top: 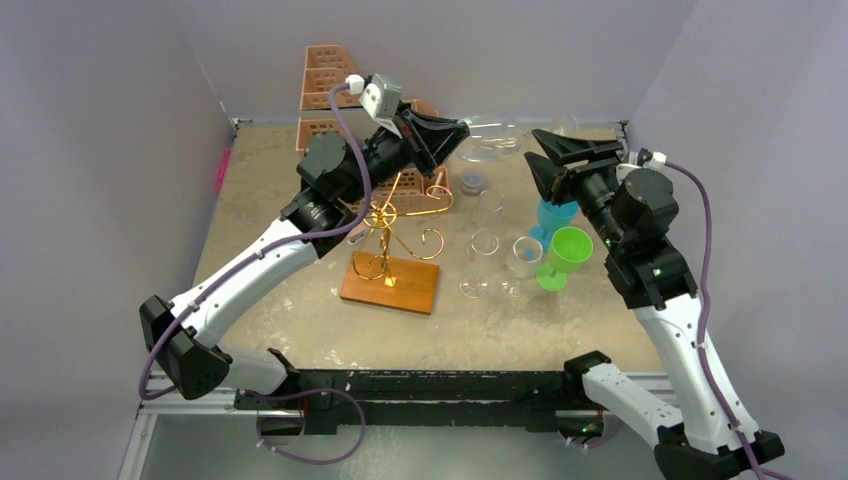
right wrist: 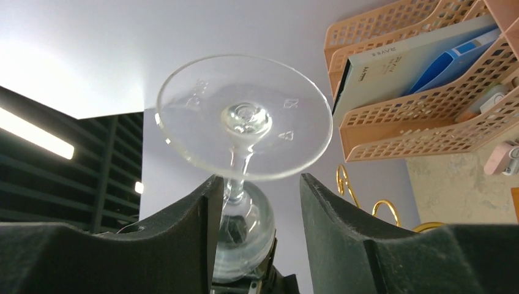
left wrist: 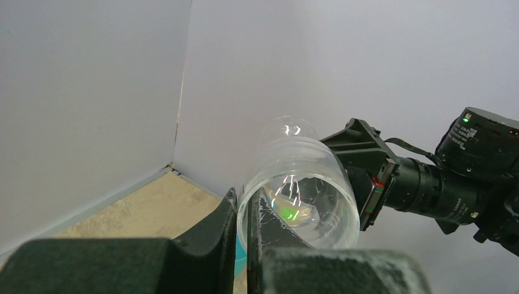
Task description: Place the wine glass upside down on the wine glass rack
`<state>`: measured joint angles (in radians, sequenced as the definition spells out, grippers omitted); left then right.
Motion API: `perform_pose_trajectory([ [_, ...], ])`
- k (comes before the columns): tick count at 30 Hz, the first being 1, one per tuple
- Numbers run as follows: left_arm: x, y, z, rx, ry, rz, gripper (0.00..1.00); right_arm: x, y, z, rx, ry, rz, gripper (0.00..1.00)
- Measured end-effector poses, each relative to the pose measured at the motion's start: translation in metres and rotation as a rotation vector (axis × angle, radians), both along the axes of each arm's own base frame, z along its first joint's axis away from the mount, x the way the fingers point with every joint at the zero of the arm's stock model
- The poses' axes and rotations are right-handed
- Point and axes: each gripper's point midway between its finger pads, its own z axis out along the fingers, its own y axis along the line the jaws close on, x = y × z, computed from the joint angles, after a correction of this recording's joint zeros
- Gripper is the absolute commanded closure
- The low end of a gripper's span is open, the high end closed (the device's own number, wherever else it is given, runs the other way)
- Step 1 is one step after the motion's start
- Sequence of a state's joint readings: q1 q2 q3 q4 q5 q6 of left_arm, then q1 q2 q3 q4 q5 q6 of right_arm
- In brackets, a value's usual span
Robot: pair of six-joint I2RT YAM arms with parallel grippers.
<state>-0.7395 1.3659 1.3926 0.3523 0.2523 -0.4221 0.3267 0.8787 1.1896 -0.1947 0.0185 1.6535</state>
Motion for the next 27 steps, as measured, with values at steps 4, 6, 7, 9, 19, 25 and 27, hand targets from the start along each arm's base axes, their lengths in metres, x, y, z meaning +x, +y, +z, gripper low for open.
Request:
perform_pose_trajectory([
  [4,-0.003,-0.005,-0.002,0.006,-0.013,-0.002,1.0,0.008,0.002,-0.004,-0.006,0.017,-0.005,0.56],
  [6,-0.004,-0.007,-0.004,0.007,-0.015,0.0,1.0,0.012,0.002,-0.004,-0.006,0.02,-0.011,0.62],
  [7,-0.004,-0.008,-0.004,0.008,-0.015,0.002,1.0,0.014,0.002,-0.005,-0.007,0.022,-0.013,0.64],
  [9,-0.003,-0.009,-0.006,0.012,-0.021,0.013,1.0,0.016,0.003,-0.004,-0.003,0.02,-0.016,0.68],
  [19,0.005,-0.009,-0.021,0.001,-0.006,0.068,1.0,0.024,0.012,-0.007,0.003,0.034,0.004,0.79],
  [25,0.007,-0.008,-0.026,-0.008,-0.006,0.087,0.92,0.025,0.014,-0.002,0.024,0.023,0.008,1.0],
  [27,0.006,-0.008,-0.025,-0.015,-0.01,0.089,0.79,0.025,0.013,0.001,0.025,0.013,0.007,1.0],
])
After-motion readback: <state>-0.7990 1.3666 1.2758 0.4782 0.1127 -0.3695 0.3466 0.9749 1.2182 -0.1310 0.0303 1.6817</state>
